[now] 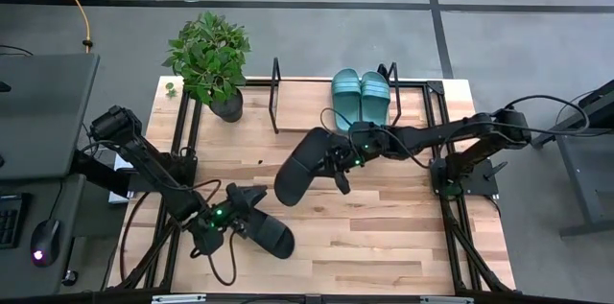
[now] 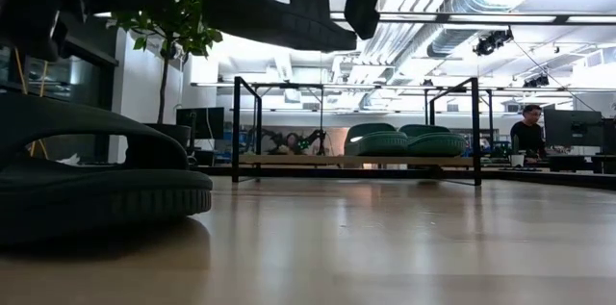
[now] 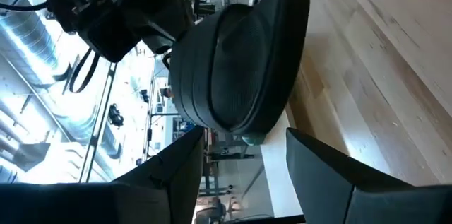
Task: Pick and place slides into the shelf
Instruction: Put the right black slipper on the shelf
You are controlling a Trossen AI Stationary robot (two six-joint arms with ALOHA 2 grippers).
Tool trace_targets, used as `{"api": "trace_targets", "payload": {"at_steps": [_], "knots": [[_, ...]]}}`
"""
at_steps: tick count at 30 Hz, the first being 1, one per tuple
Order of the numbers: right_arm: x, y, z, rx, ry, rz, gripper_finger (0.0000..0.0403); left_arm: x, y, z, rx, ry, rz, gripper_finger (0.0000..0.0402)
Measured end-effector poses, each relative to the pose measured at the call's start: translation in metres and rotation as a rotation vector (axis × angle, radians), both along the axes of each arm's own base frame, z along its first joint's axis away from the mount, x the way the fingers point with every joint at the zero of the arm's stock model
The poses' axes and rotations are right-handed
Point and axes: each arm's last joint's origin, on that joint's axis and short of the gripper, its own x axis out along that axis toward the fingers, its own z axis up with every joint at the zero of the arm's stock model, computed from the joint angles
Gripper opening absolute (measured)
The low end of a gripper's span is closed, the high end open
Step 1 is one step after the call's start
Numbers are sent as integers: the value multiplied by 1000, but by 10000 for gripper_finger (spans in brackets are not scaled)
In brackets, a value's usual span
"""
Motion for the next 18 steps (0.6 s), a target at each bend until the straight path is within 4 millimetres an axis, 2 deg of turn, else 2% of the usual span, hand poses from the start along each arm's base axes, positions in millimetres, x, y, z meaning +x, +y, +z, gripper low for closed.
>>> {"api": "trace_targets", "payload": {"at_steps": [18], "knots": [[3,-8,9,19,-89,-18,0,1,0,1,-11,-10,-2,184]]}}
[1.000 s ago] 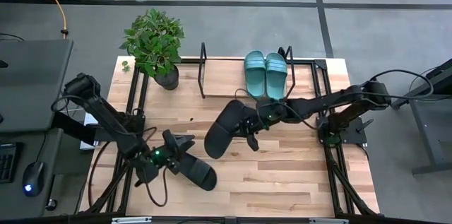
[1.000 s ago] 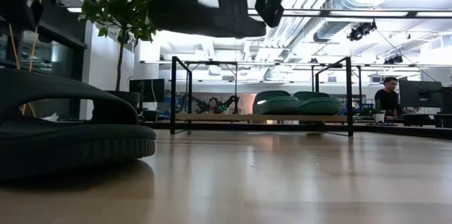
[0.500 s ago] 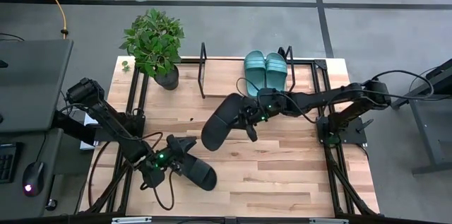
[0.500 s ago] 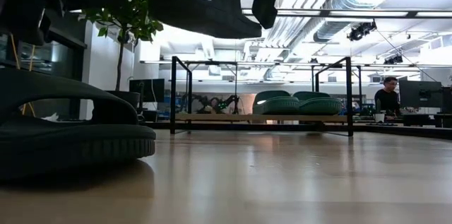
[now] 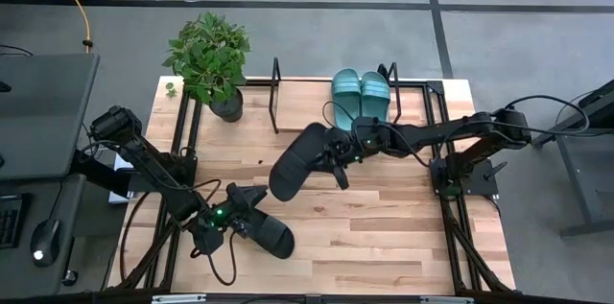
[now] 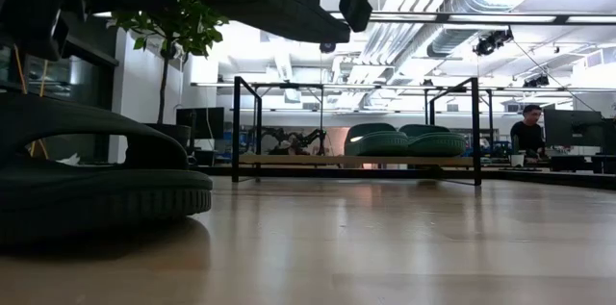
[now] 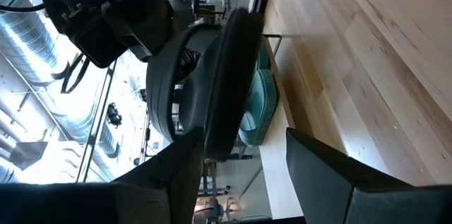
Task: Pick and place slides into the shelf
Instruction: Put the right black slipper on the shelf
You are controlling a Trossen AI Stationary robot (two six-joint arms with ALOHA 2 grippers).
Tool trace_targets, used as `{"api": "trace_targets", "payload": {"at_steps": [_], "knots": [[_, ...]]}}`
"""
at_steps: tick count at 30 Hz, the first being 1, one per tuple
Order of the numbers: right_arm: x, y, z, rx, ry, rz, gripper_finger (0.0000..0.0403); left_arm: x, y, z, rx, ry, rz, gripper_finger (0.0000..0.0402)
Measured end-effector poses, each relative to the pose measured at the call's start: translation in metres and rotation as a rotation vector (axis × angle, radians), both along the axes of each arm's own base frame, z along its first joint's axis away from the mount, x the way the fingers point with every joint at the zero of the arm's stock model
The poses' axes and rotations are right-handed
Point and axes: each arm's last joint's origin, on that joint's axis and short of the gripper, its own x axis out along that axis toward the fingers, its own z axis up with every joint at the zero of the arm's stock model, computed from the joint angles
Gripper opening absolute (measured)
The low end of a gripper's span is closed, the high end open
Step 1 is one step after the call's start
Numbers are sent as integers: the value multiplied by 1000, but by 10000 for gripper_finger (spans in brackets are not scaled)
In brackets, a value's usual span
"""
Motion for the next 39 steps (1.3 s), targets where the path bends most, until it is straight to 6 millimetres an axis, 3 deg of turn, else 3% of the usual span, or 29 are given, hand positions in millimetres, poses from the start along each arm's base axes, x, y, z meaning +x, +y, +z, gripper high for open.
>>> {"api": "trace_targets", "payload": {"at_steps": [12,26,39], "knots": [[1,-1,2,-12,-20,-46,0,4,-3,7,-35,-35,-37,184],[2,-1,3,-16,-44,-47,0,22,17,7,-71,-34,-9,184],[15,-1,-12,-5,-52,-39,0,25,15,14,-76,-64,-55,184]]}}
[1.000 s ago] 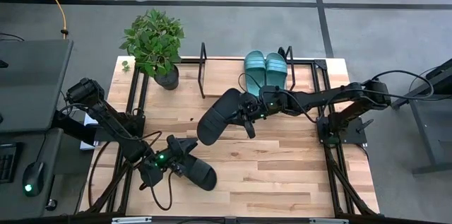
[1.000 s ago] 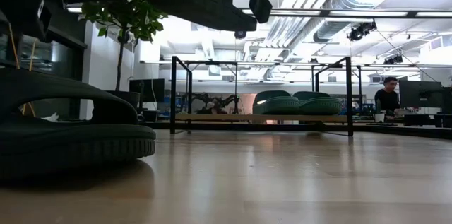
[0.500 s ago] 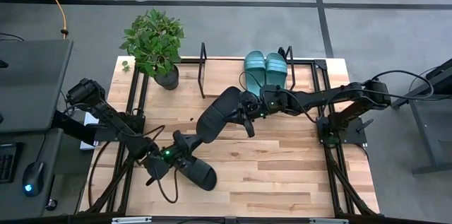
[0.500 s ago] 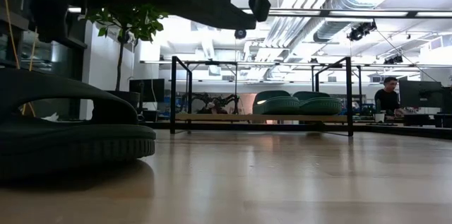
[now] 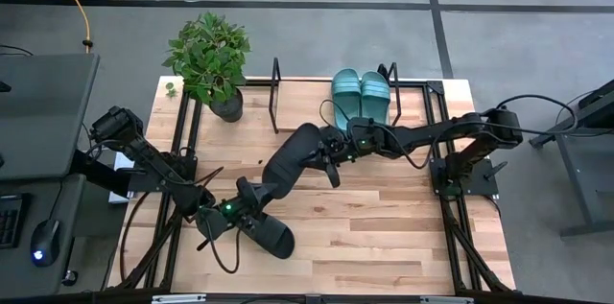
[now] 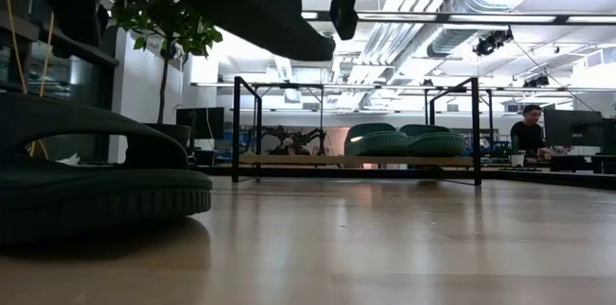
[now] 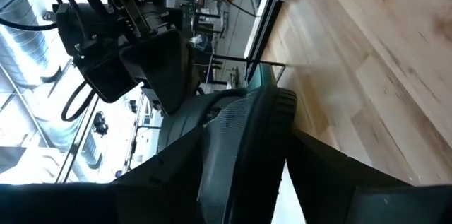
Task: Pick and place slides into the shelf
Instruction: Put the right black slipper on the shelf
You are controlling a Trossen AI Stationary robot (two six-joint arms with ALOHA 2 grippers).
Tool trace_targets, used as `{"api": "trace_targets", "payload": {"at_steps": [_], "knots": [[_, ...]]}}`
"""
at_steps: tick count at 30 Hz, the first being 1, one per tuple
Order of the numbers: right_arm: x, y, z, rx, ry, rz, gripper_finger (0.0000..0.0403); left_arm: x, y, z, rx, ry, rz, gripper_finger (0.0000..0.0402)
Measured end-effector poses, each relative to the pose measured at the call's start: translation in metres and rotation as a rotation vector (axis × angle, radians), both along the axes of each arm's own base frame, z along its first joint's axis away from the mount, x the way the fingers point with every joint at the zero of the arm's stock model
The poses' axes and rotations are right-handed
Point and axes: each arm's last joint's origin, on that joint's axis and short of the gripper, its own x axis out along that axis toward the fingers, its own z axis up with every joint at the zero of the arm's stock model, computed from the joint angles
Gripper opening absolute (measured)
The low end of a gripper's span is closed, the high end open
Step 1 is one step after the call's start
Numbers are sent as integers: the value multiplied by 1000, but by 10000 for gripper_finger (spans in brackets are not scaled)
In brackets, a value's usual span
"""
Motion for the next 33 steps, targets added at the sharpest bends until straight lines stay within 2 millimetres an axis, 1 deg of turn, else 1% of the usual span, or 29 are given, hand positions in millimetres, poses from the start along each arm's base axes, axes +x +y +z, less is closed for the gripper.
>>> {"api": "trace_targets", "payload": {"at_steps": [3,6,8,15,17,21,25,28,33], "knots": [[0,1,0,4,-7,9,0,0,0,0,-3,0,-7,181],[0,0,1,5,-8,11,0,0,0,0,-4,0,-7,162],[0,1,1,6,-17,18,0,0,0,0,-4,0,-7,140],[1,1,2,6,-24,17,0,0,-1,-1,-20,-5,-16,40],[1,0,3,6,-27,17,0,0,-1,-1,-22,-6,-14,26],[1,0,5,-4,-51,14,6,0,-1,-1,-23,-9,-8,26],[1,0,5,-13,-60,-1,28,0,0,-1,-20,-13,6,53],[1,0,5,-32,-59,-4,57,-1,0,0,-16,-19,26,62],[1,0,4,-75,-65,5,117,-1,1,0,-16,-22,31,36]]}}
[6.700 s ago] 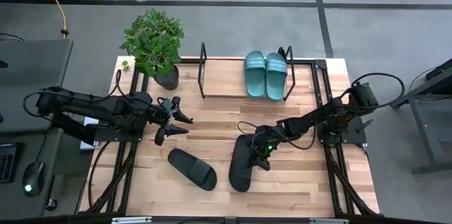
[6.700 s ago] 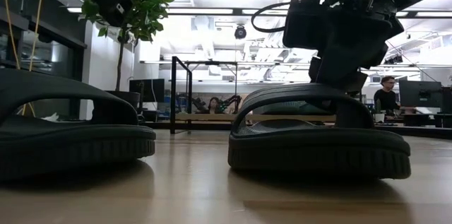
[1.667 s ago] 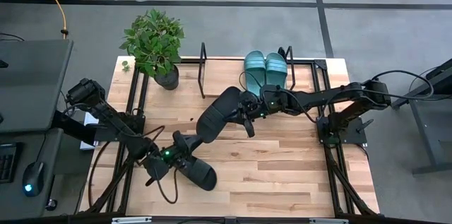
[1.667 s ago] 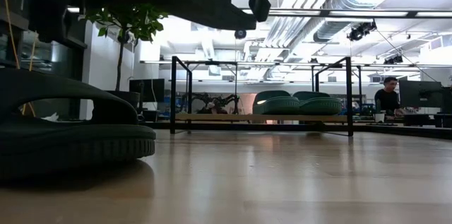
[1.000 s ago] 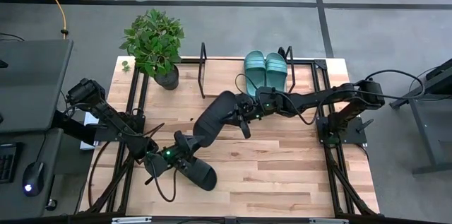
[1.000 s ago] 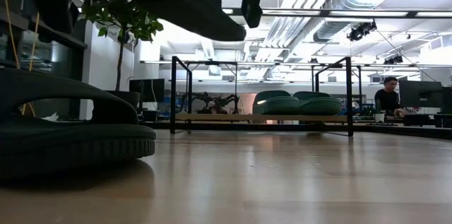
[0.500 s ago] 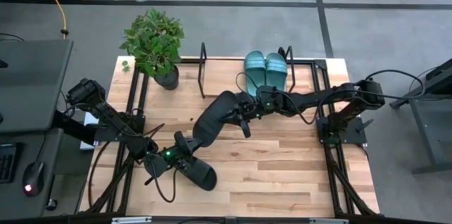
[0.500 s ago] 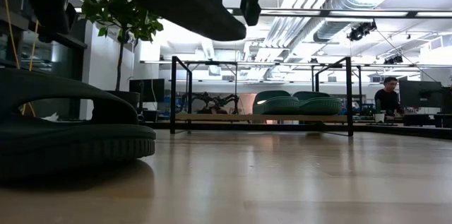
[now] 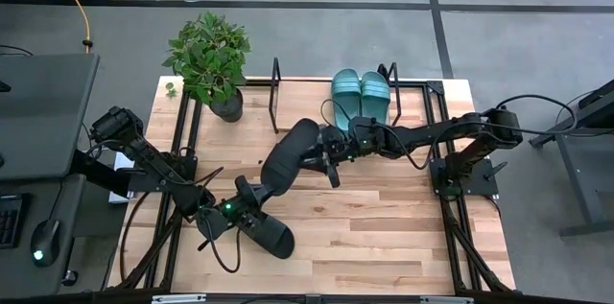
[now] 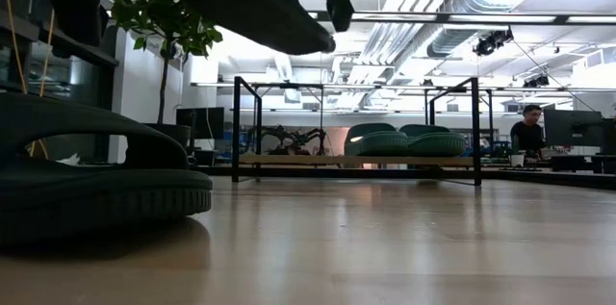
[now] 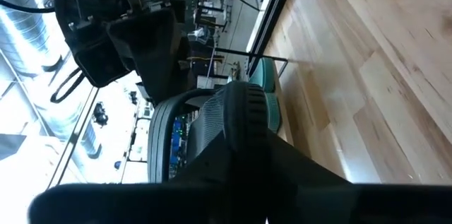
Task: Pick and place slides into the shelf
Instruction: Put the right black slipper on the shelf
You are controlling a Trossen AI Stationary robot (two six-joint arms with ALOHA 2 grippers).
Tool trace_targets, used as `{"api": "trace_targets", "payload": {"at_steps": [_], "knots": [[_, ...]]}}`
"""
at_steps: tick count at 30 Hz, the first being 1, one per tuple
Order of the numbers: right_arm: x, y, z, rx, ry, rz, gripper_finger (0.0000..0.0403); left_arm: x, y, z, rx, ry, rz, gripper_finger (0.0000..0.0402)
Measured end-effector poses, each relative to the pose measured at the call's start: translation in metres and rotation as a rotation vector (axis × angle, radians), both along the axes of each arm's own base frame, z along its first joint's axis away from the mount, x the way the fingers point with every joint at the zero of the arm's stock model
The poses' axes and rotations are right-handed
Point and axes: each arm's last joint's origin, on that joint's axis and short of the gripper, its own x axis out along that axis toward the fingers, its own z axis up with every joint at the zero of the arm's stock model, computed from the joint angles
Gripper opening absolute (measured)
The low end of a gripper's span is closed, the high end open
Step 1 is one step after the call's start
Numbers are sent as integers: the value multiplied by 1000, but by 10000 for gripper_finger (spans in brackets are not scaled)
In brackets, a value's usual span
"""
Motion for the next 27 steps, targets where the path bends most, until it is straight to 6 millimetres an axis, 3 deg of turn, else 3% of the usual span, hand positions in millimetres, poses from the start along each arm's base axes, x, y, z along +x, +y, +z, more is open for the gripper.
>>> {"api": "trace_targets", "payload": {"at_steps": [4,8,12,17,21,27], "knots": [[0,-1,2,-55,-36,0,159,0,0,0,0,-2,6,27],[-5,-11,11,-116,-61,-88,190,0,1,0,5,-6,25,48],[-14,-23,26,-180,-104,-229,204,-1,1,0,11,-9,45,57],[-25,-31,39,-244,-116,-306,206,-1,1,0,13,-6,45,38],[-29,-29,36,-249,-51,-293,206,4,10,0,3,-5,58,35],[-32,-19,18,-250,131,-237,206,15,39,-6,-17,32,140,56]]}}
